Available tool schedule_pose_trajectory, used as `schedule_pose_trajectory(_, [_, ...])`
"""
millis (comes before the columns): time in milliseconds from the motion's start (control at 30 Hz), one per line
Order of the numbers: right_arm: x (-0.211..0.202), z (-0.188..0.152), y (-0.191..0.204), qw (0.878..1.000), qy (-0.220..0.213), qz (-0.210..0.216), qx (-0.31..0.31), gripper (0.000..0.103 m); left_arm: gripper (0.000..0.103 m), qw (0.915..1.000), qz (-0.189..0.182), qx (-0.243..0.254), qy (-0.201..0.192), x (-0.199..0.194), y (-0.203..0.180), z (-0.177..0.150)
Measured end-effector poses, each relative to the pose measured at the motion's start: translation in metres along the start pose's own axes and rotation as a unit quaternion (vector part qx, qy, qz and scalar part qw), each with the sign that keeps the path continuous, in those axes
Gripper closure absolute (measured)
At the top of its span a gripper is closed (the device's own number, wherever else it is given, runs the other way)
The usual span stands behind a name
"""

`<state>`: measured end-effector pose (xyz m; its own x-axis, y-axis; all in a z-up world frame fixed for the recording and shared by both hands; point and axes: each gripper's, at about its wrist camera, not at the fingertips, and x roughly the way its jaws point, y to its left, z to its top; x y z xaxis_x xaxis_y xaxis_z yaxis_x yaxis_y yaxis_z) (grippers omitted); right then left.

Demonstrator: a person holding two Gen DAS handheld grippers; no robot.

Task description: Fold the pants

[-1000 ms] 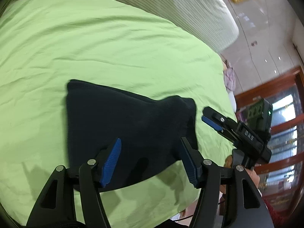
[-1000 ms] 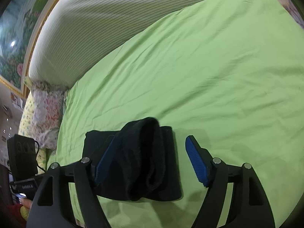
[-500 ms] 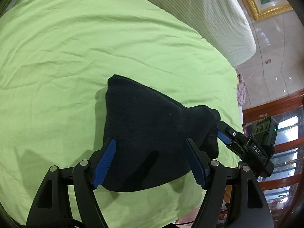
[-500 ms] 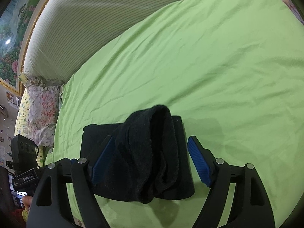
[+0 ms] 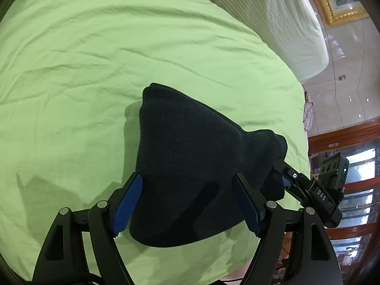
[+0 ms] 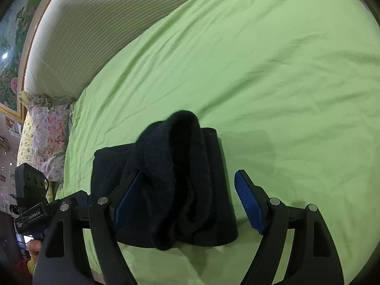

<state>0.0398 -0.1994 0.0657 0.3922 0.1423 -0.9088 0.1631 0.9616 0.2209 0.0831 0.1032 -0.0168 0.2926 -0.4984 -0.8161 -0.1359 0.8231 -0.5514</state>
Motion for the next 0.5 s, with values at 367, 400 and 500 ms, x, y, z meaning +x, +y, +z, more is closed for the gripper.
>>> schedule_pose_trajectory(367, [0.016, -0.016, -0.021, 0.999, 0.029, 0.010, 0.018, 0.024, 0.025, 0.9995, 0.023, -0.011, 0.017, 0.023, 0.013, 0.003])
schedule_pose_trajectory(400, [0.017, -0.017, -0.023, 0.999, 0.029, 0.013, 0.018, 0.024, 0.025, 0.9994, 0.027, -0.014, 0.018, 0.026, 0.016, 0.003])
schedule_pose_trajectory(500, [0.017, -0.016, -0.023, 0.999, 0.029, 0.014, 0.010, 0.024, 0.023, 0.9992, 0.030, -0.020, 0.020, 0.032, 0.023, 0.004])
